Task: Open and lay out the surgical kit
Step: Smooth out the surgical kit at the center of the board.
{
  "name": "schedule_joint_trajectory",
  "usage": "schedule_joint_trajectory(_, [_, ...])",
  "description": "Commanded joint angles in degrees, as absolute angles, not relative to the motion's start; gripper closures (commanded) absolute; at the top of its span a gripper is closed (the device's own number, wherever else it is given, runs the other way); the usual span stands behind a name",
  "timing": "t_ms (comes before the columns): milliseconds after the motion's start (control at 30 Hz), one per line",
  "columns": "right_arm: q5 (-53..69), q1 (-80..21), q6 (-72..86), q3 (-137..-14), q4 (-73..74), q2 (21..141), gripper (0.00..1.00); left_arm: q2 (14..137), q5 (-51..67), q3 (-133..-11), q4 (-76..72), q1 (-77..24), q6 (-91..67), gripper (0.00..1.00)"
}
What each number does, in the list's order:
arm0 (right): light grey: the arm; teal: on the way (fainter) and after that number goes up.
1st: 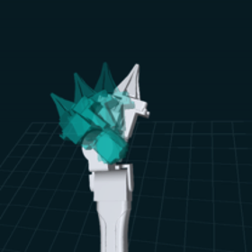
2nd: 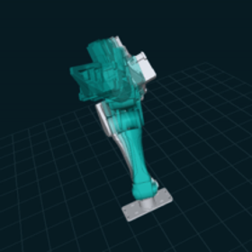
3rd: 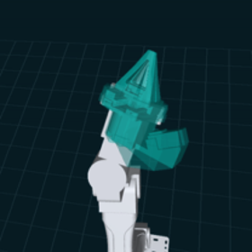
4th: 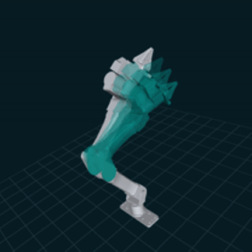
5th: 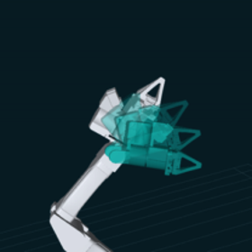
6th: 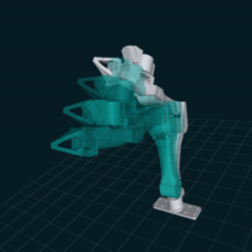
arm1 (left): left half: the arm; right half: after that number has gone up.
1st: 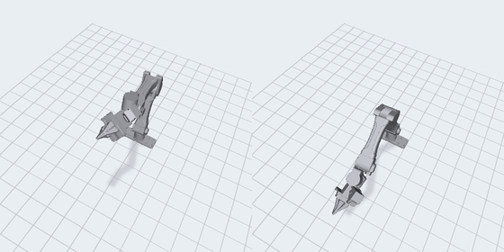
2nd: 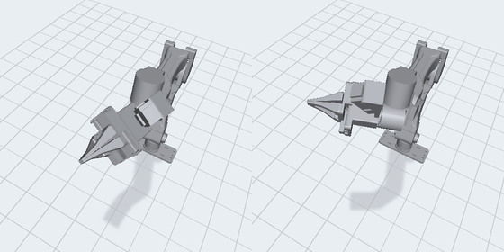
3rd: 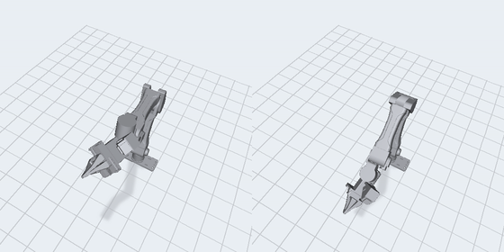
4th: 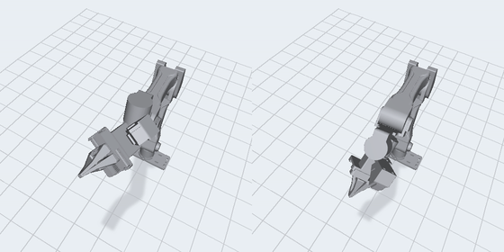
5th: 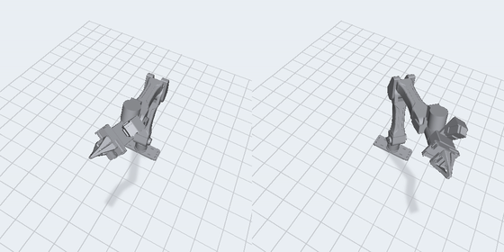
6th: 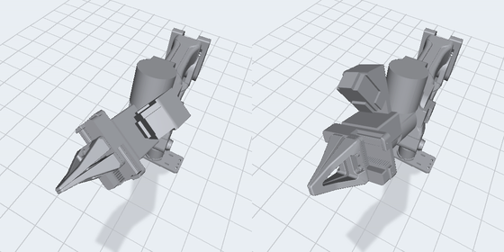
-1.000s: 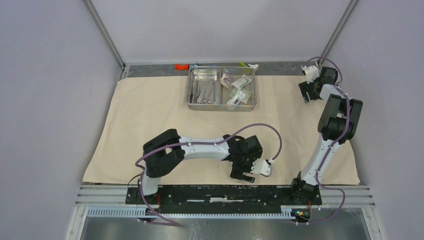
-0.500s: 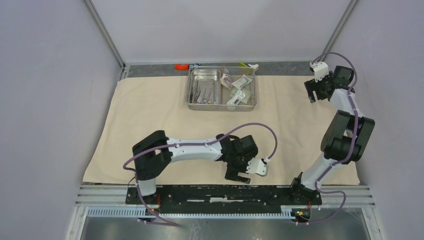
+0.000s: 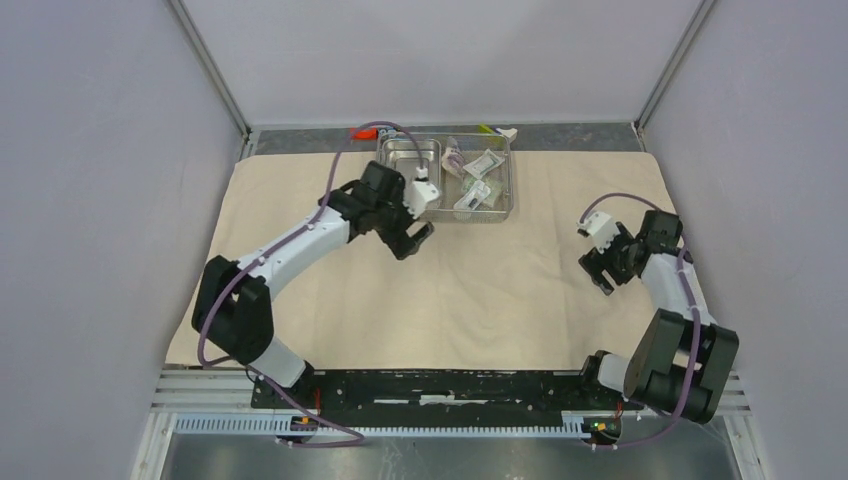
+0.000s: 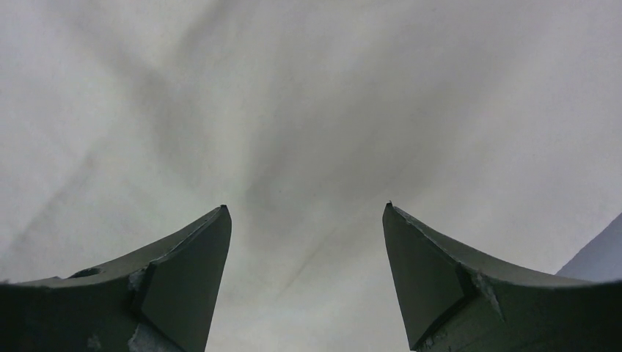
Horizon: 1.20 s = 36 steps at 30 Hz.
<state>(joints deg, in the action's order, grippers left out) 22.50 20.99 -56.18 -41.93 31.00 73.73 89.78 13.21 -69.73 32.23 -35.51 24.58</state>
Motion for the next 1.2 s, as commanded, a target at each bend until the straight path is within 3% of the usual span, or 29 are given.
schedule_joint_trajectory(0, [18.2, 21.2, -64.7, -37.6, 34.2, 68.3, 0.18, 86.8, 9.3, -67.1, 31.3, -24.1, 19.2, 0.0])
schedule_joint_trajectory(167, [16.7, 22.7, -71.3, -32.8, 37.9, 65.4, 0.18, 89.3, 9.5, -67.3, 29.1, -9.0, 16.7, 0.0])
schedule_joint_trajectory(333, [15.7, 22.9, -73.8, -29.2, 39.3, 64.4, 0.18, 99.2, 9.2, -74.6, 28.0, -2.1, 13.1, 0.0])
schedule_joint_trajectory(733, [8.2, 23.3, -76.9, -20.4, 40.6, 55.9, 0.19, 110.7, 4.7, -86.3, 28.4, -0.2, 12.8, 0.0])
schedule_joint_trajectory(1167, [11.5, 24.0, -77.4, -26.8, 48.7, 55.0, 0.2, 111.6, 0.3, -85.6, 29.5, 2.9, 16.7, 0.0])
